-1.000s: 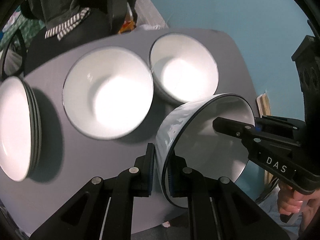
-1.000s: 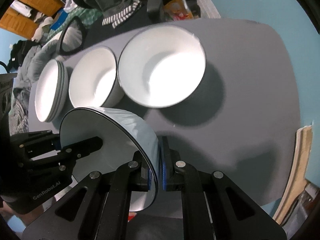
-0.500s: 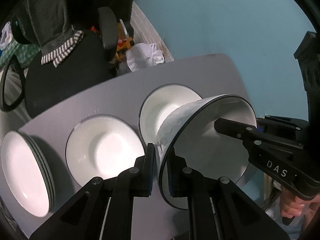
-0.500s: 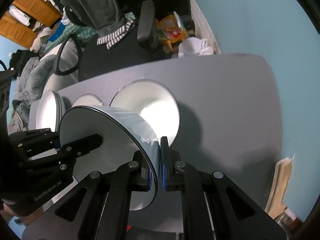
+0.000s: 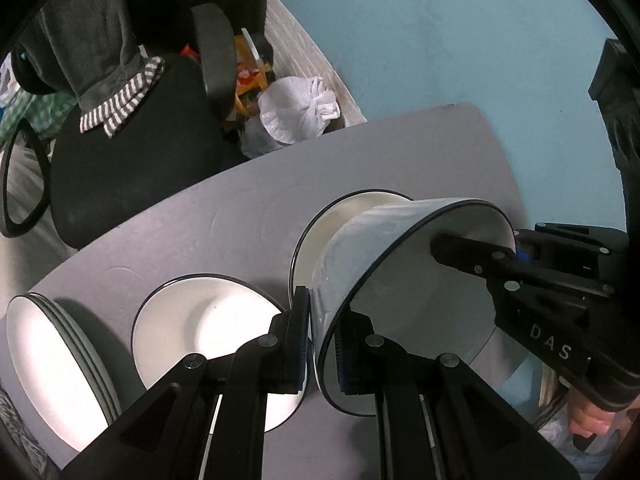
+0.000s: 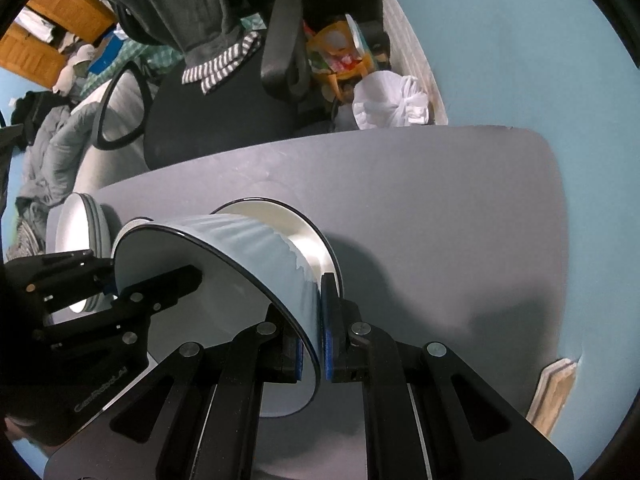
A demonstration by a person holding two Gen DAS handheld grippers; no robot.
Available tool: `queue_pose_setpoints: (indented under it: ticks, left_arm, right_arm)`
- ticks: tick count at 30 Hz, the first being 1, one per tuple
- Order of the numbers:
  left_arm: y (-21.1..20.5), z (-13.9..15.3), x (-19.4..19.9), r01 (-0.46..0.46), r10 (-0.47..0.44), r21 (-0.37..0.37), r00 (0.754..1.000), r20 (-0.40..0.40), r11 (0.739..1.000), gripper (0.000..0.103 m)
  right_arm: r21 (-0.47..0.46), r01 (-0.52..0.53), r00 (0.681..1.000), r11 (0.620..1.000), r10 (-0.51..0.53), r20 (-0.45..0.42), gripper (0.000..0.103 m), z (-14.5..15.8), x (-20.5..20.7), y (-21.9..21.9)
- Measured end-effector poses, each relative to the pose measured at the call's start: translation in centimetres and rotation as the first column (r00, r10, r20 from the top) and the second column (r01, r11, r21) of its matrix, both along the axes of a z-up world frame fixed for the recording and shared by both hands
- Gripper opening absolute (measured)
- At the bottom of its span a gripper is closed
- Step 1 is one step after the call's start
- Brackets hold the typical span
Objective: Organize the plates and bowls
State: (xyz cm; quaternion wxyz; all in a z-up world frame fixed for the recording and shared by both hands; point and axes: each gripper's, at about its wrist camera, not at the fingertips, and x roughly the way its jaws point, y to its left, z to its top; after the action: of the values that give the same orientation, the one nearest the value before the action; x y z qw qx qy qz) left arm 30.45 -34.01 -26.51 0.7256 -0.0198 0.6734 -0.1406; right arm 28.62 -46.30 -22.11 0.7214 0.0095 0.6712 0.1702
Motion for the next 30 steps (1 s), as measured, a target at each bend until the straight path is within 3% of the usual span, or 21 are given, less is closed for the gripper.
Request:
queue_pose_setpoints:
  ticks: [16,20,22,30]
  left_arm:
    - [0.2,-0.4,0.7,-0.016,0.016,-0.007,1.0,-0.006,1.0,0.011]
    - [0.2,-0.3,0.8,-0.019,0.019,0.003,1.0,-0.009,1.0,0.012]
    - [0.3,0.1,0.9,-0.024,0.023,0.032,1.0,0.013,0.999,0.019]
    - [1.2,1.1,0.7,-0.022,0.019,0.049,0.998,0.059,0.999,0.024]
  right_arm:
    - [-0.059,-0.026,0.998,0.998,0.022,-0.064,0.009,-0.5,1.1,0.7]
    - [-0.061,-0.019,0.997,0.998,0.014,-0.072,0.017,-0.4,1.5,0.9]
    - [-0.086,-0.017,0.999,0.996,0.014,-0.041,0.031,0.1,1.6,1.0]
    - [-0.088,0.002,1.0,0.996,-0.004,-0.027,0.031,0.2,1.9,0.8]
